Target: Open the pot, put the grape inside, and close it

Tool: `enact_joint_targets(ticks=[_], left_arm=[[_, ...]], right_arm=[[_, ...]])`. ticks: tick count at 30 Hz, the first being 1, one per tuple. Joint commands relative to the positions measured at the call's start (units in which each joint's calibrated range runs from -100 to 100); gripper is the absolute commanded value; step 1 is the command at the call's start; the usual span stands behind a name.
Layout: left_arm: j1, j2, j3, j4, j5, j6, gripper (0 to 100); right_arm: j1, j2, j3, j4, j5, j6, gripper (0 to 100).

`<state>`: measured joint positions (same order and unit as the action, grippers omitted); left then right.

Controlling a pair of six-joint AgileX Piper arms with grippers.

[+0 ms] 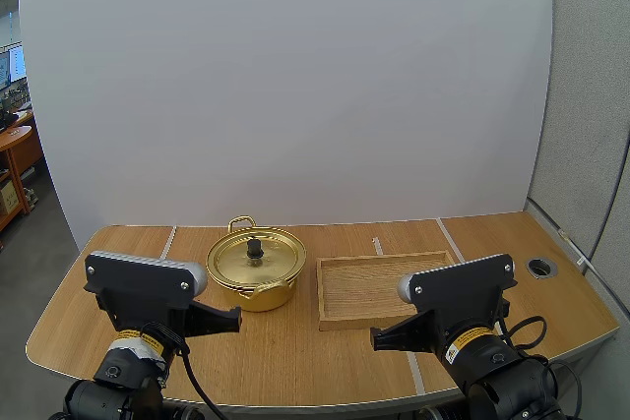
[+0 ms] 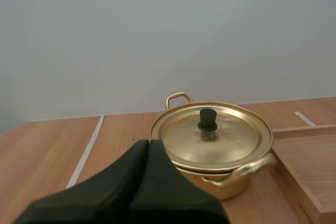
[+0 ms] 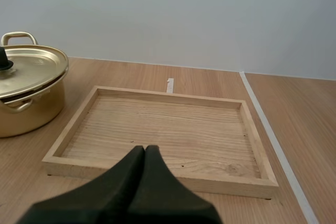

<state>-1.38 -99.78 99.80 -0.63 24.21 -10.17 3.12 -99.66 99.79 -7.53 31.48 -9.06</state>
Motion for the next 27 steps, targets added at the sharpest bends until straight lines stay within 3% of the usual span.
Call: enact_joint_targets(ticks=[1,27], left_arm=[[0.16,-0.22,0.2,0.1,2.06,-0.55,0],[0.16,-0.22,0.2,0.1,3.55,-1.22,0]], right_arm=[[-0.23,-0.34,0.21,0.48,-0.07,0.09,0],[-0.23,-0.34,0.21,0.48,-0.07,0.09,0]])
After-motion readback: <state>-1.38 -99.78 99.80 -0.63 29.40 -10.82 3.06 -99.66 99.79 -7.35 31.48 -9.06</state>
